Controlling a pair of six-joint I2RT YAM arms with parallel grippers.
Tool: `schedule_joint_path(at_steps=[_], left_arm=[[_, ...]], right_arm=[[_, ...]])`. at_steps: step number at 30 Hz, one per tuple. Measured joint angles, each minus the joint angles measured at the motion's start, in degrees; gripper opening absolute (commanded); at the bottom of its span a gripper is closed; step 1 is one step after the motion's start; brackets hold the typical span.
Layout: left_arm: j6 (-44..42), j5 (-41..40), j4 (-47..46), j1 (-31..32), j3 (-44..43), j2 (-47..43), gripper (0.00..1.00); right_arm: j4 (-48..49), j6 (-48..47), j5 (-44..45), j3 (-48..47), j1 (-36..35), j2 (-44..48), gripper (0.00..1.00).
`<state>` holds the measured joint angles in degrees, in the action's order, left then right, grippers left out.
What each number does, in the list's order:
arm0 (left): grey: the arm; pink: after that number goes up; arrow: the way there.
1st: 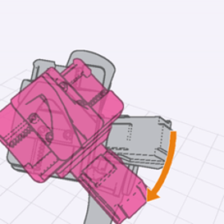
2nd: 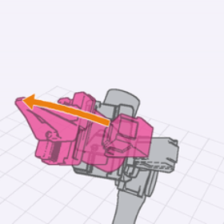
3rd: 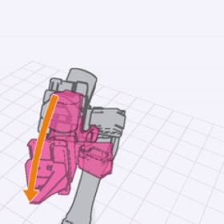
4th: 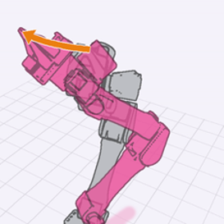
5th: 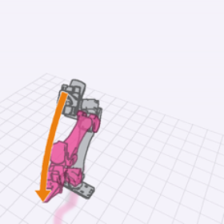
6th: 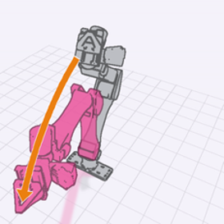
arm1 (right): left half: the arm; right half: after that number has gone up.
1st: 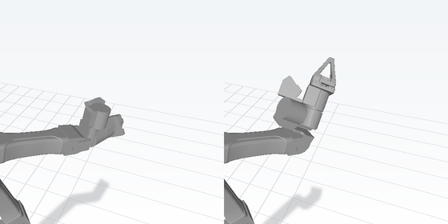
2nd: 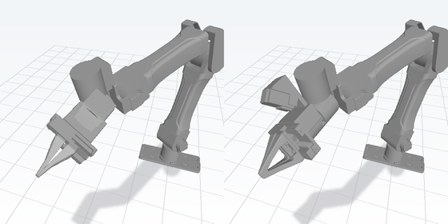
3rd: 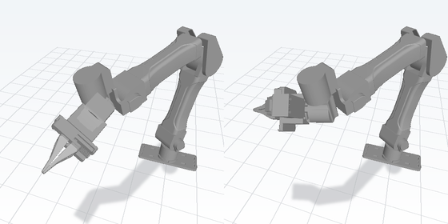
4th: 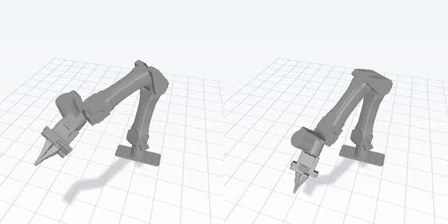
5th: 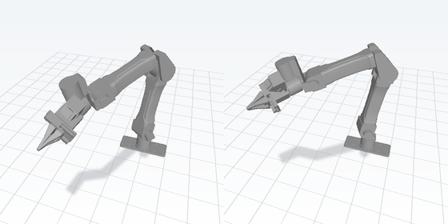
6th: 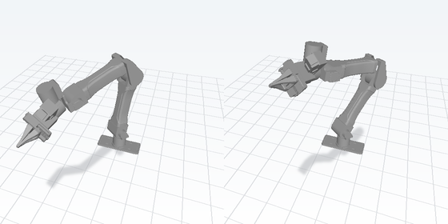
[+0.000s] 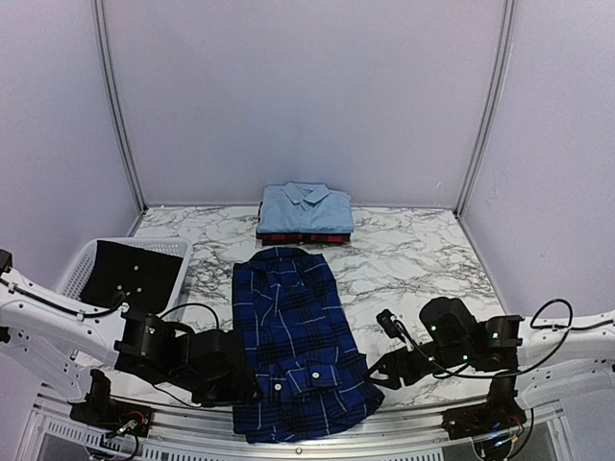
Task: Fold and stack the long sleeve shirts
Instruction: Fold the rectangle-folded shirt at the center of the board.
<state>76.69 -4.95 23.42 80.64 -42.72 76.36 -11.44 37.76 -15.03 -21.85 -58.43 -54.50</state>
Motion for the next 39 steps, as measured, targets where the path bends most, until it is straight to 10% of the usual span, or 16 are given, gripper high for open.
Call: schedule_joint_path(at_steps=[24,39], left_arm=[[4.3,3.5,-7.6,8.3,6.0,3.6,0.64],[1.7,4.2,-9.9,8.4,0.5,10.1,0.04]], right_arm=[[5.3,3.7,-1.3,7.1,-9.0,-1.9,0.58],[6.8,6.2,-0.9,3.0,-11.5,-7.3,0.02]])
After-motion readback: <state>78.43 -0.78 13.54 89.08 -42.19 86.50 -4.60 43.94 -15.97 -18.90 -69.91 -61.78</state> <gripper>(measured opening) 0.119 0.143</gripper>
